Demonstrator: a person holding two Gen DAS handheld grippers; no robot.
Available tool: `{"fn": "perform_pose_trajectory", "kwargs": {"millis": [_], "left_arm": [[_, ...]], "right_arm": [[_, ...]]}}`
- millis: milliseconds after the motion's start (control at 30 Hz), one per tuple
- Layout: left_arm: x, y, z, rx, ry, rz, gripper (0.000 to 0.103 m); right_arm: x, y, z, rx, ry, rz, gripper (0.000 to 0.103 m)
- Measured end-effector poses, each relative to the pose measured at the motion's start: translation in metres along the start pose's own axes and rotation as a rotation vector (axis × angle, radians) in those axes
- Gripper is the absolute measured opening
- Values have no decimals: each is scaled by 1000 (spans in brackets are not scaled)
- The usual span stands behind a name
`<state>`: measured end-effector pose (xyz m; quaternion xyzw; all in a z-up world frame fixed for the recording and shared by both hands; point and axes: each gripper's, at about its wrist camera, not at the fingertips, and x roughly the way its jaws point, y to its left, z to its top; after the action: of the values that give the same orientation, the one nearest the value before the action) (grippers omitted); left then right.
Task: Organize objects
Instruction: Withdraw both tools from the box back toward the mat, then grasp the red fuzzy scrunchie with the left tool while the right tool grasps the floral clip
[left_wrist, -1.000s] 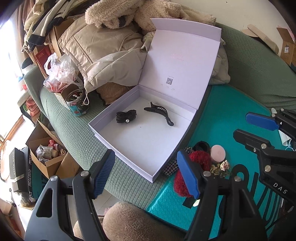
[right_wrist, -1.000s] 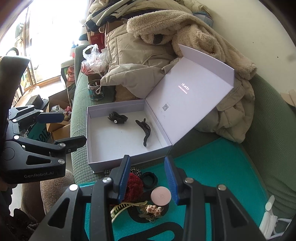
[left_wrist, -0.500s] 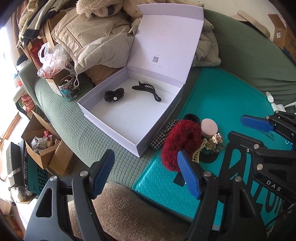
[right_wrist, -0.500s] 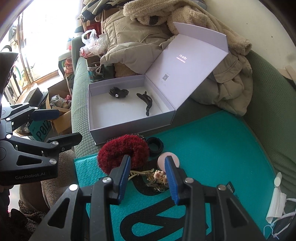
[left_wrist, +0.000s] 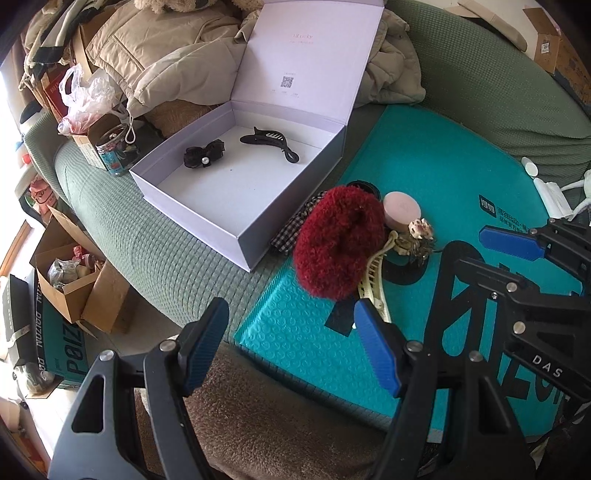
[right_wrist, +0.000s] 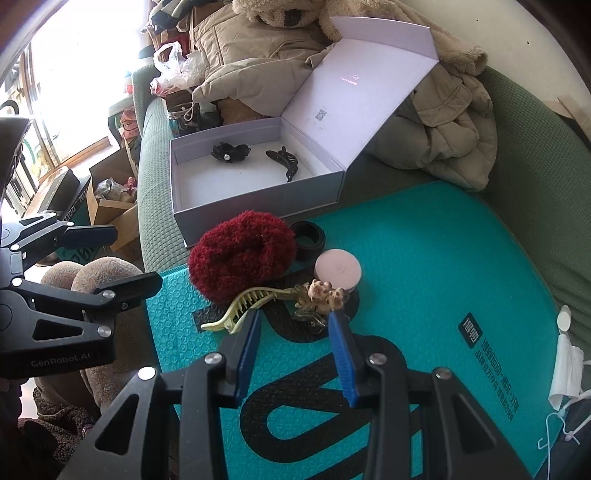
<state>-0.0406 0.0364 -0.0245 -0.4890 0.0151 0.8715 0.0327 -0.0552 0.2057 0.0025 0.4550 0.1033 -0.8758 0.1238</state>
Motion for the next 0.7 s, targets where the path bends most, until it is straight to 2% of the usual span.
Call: {"fn": "perform_pose_trajectory", "kwargs": {"millis": [333, 700], "left_arm": [[24, 1, -10, -18, 32, -62, 69], [53, -3, 4, -18, 56, -101, 69]], "right_arm": [[16, -6, -18, 49, 37, 25, 43], [41, -23, -15, 100, 60, 31, 49]]}}
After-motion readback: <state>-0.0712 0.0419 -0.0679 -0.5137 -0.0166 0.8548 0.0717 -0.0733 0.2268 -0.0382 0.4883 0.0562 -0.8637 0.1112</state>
